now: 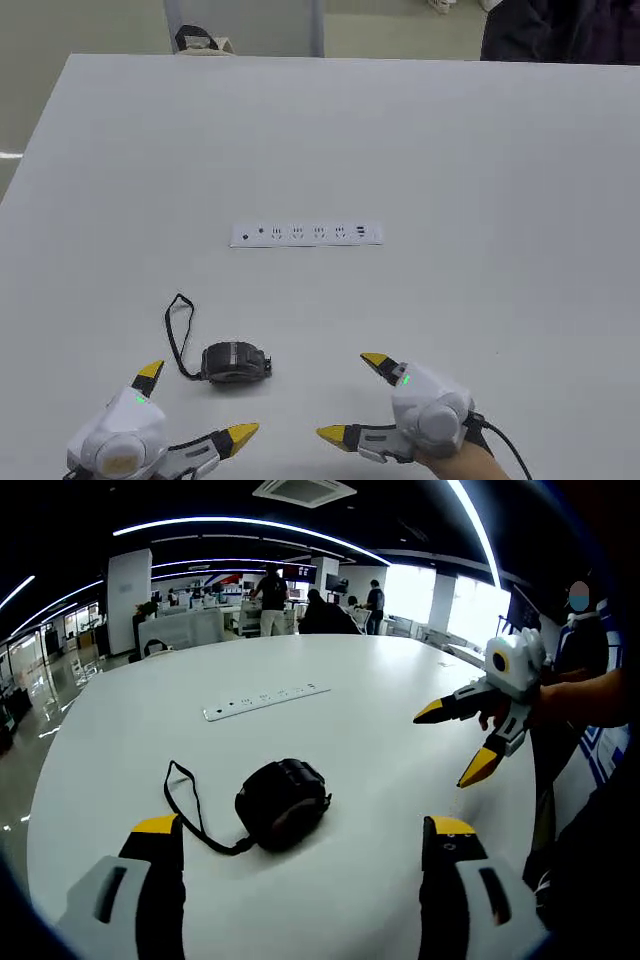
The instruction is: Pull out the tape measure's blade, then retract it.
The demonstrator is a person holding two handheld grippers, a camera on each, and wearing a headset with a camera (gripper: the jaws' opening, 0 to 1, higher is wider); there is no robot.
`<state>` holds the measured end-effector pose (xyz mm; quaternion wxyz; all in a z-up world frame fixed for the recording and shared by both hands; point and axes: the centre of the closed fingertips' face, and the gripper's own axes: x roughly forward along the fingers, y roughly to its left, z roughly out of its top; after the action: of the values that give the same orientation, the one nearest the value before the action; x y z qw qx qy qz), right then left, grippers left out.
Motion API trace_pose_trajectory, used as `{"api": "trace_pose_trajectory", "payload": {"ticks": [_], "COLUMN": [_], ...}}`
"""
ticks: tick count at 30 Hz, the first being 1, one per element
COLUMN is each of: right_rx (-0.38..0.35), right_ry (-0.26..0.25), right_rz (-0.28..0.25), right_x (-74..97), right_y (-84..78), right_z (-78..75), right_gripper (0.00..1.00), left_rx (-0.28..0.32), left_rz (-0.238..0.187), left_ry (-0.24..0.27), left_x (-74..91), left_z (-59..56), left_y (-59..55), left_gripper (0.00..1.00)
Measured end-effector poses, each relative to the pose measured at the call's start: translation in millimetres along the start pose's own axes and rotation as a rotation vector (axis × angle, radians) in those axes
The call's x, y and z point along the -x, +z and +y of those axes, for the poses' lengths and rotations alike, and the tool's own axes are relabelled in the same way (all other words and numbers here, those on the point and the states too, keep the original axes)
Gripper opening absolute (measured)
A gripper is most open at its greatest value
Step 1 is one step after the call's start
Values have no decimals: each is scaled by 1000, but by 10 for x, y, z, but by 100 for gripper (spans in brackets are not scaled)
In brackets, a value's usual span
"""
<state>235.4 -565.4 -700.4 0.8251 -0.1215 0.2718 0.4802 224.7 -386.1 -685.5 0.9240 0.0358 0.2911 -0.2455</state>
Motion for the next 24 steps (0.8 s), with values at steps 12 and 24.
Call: {"api": "trace_pose_trajectory", "payload": {"ticks": [12, 24], "right_rx": [-39, -80], "right_ry": [-102, -126], "right_rz": [-4, -20], "right_x": [499, 736], "right_y": [-112, -82], "right_z": [-61, -15], "right_gripper": [87, 96], "left_rx": [-5, -33], "left_rz": [-11, 7], "left_ry": [-6, -9], "left_x": [303, 502], "left_z": [-14, -22], "left_y": [-3, -106], "left_gripper": [99, 99]}}
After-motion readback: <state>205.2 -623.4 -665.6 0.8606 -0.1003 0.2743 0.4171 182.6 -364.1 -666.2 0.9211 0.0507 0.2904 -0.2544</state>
